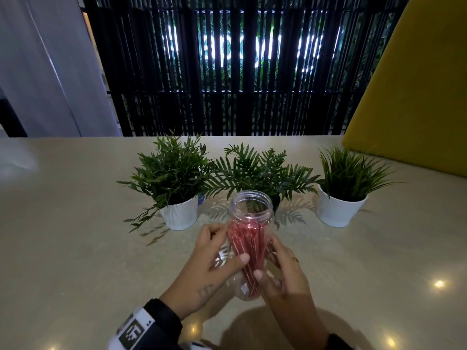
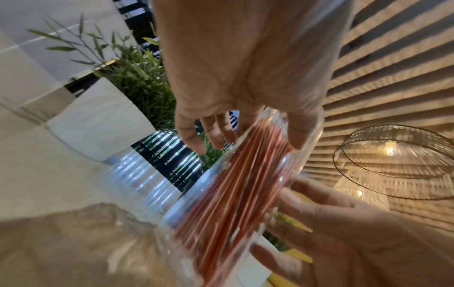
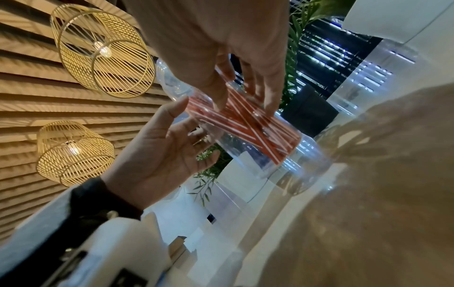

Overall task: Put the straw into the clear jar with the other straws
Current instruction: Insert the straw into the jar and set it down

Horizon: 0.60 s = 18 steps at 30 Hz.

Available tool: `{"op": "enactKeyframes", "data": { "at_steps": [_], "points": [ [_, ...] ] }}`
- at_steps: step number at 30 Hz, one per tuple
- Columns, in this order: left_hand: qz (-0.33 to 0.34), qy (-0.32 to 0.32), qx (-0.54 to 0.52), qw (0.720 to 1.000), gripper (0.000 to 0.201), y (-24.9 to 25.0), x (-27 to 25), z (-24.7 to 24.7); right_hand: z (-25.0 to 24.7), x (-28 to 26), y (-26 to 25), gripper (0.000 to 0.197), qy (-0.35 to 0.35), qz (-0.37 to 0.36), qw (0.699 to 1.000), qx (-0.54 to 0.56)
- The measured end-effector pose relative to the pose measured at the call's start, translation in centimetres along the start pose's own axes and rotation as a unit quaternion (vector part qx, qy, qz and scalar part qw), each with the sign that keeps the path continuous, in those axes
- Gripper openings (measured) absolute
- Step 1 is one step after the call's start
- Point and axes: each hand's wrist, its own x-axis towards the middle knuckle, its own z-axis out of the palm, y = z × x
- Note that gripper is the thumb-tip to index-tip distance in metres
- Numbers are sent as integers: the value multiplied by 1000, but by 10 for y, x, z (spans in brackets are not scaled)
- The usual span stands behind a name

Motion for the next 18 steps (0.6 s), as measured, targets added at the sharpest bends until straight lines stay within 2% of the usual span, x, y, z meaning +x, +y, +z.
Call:
{"op": "enactKeyframes", "data": {
  "at_steps": [3,6,10,18],
  "points": [
    [-8,67,-31,997,62,-8,12,-7,15,23,2,58,-10,5,1000,-15],
    [2,122,-55,991,47,-16,28,-15,29,51,5,54,-15,23,999,-21],
    [-13,124,-15,992,44,-37,48,-27,47,82,16,45,-12,56,997,-41],
    [-30,156,-40,987,37,-52,64,-27,68,104,35,47,-10,25,995,-99]
  ]
}}
